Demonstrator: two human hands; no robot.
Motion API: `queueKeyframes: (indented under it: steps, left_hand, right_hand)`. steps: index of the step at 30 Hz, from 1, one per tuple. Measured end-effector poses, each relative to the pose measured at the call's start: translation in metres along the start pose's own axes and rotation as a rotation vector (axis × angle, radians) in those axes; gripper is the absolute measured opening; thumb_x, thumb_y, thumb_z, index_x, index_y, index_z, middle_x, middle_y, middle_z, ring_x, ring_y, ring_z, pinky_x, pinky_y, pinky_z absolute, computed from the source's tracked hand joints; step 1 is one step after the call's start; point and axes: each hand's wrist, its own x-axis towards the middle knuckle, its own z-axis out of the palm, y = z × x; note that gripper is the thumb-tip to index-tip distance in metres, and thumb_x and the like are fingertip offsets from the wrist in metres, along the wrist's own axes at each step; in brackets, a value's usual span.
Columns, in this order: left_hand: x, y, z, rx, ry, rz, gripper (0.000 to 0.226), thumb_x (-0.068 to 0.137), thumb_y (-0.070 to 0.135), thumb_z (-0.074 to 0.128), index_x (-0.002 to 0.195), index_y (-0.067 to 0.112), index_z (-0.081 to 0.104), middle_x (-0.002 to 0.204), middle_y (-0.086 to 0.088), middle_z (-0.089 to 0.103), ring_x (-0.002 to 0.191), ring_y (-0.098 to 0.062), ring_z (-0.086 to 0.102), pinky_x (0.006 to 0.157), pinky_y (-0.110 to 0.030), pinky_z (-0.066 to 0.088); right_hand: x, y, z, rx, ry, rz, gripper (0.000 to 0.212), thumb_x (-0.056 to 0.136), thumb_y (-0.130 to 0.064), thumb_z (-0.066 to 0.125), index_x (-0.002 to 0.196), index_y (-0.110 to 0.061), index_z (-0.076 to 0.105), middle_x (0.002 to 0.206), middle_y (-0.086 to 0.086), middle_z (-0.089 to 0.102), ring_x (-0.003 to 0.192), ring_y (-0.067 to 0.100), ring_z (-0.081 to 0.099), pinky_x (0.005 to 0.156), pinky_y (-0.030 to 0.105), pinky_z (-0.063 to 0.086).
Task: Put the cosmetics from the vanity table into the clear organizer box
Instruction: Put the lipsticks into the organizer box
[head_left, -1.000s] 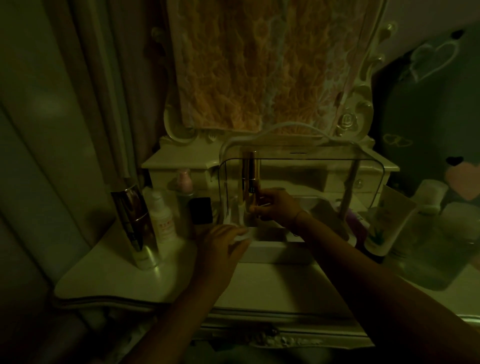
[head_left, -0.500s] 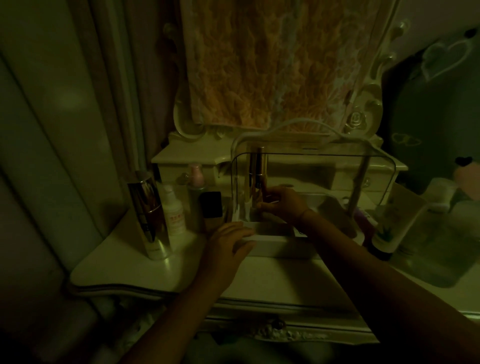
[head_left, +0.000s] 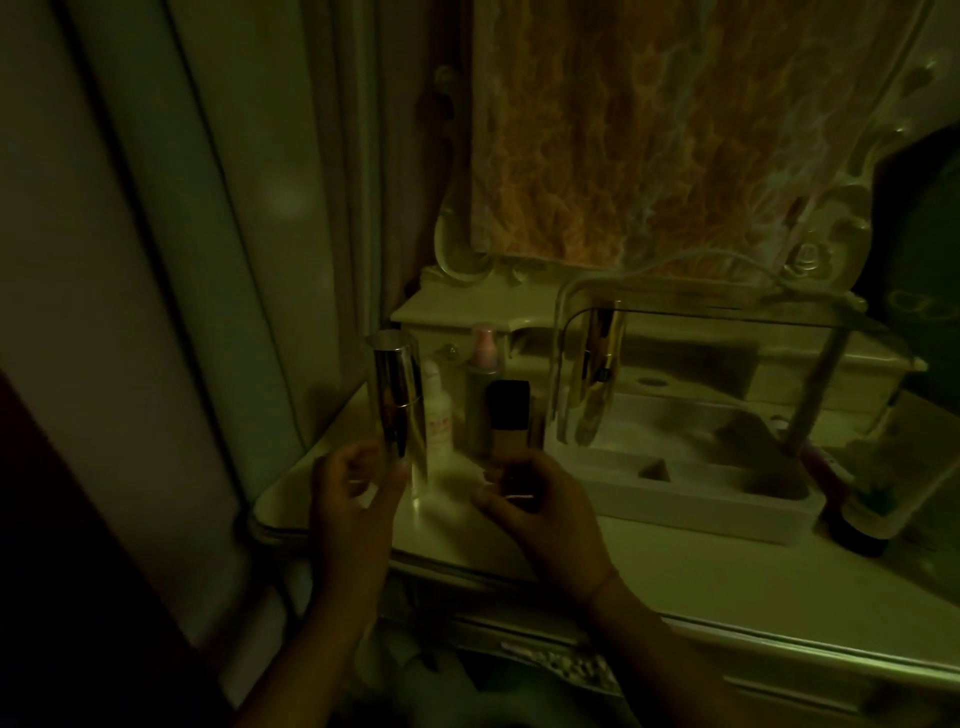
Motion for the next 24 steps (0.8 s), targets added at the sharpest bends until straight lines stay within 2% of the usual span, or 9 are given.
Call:
queueKeyframes:
  steps: [3,5,10,13,16,18,20,24]
  left_hand:
    - [0.014,-0.007,-0.009,0.008,-0.040,-0.080,0.037,0.079,0.028,0.068,0.111,0.032,0.051,0.122,-0.001,0.055,0.104,-0.019,0.054,0.079,-0.032,0.045]
    - [0.021,-0.009,-0.012,-0.019,-0.133,-0.106,0.037,0.082,0.027,0.064,0.117,0.029,0.052,0.121,0.002,0.057,0.107,-0.015,0.054,0.077,-0.024,0.043]
    - [0.029,-0.003,-0.010,-0.107,-0.320,-0.042,0.036,0.087,0.009,0.056,0.109,0.038,0.056,0.104,0.018,0.064,0.095,0.009,0.060,0.075,-0.012,0.049]
    - [0.034,-0.003,-0.012,-0.107,-0.347,-0.037,0.034,0.087,0.010,0.057,0.109,0.036,0.059,0.098,0.019,0.068,0.094,0.006,0.062,0.072,-0.009,0.049]
    - [0.036,-0.003,-0.013,-0.091,-0.344,-0.064,0.031,0.087,0.014,0.058,0.107,0.038,0.062,0.092,0.021,0.071,0.093,0.005,0.063,0.071,-0.013,0.050]
    - [0.035,-0.001,-0.012,-0.071,-0.344,-0.091,0.033,0.085,0.016,0.061,0.097,0.047,0.061,0.088,0.025,0.071,0.091,0.007,0.063,0.073,-0.018,0.049]
    - [0.033,0.000,-0.011,-0.076,-0.349,-0.113,0.034,0.083,0.016,0.063,0.091,0.049,0.062,0.084,0.029,0.070,0.087,0.011,0.063,0.073,-0.019,0.047]
    - [0.024,0.003,-0.007,-0.085,-0.404,-0.115,0.034,0.082,0.014,0.065,0.093,0.046,0.063,0.087,0.023,0.072,0.089,0.005,0.065,0.067,-0.013,0.051]
  right_hand:
    - [0.013,0.001,0.027,0.034,-0.061,0.026,0.039,0.075,-0.016,0.073,0.110,-0.019,0.057,0.107,0.000,0.063,0.099,0.012,0.061,0.081,0.016,0.049]
    - [0.024,0.000,0.041,0.017,-0.078,0.028,0.047,0.075,-0.017,0.073,0.119,-0.015,0.054,0.112,-0.003,0.059,0.102,0.010,0.057,0.080,0.014,0.047]
    - [0.044,-0.001,0.061,0.067,-0.136,0.031,0.048,0.074,-0.014,0.073,0.118,-0.016,0.054,0.116,0.004,0.061,0.105,0.016,0.057,0.086,0.024,0.048]
    - [0.049,0.001,0.066,0.082,-0.135,0.027,0.047,0.074,-0.013,0.073,0.117,-0.016,0.055,0.116,0.004,0.061,0.105,0.017,0.057,0.083,0.021,0.047]
    - [0.051,0.002,0.067,0.072,-0.145,0.020,0.048,0.074,-0.014,0.074,0.118,-0.017,0.055,0.115,0.004,0.061,0.105,0.017,0.058,0.079,0.017,0.046]
    - [0.049,0.004,0.065,0.065,-0.148,0.015,0.051,0.074,-0.013,0.074,0.121,-0.019,0.053,0.116,0.003,0.061,0.105,0.015,0.057,0.082,0.020,0.048]
    - [0.046,0.006,0.061,0.050,-0.140,0.007,0.056,0.074,-0.013,0.074,0.125,-0.018,0.052,0.116,0.003,0.060,0.104,0.014,0.057,0.086,0.026,0.048]
    - [0.037,0.011,0.049,0.030,-0.116,-0.020,0.057,0.074,-0.014,0.074,0.124,-0.027,0.051,0.111,-0.004,0.060,0.101,0.010,0.056,0.086,0.024,0.048]
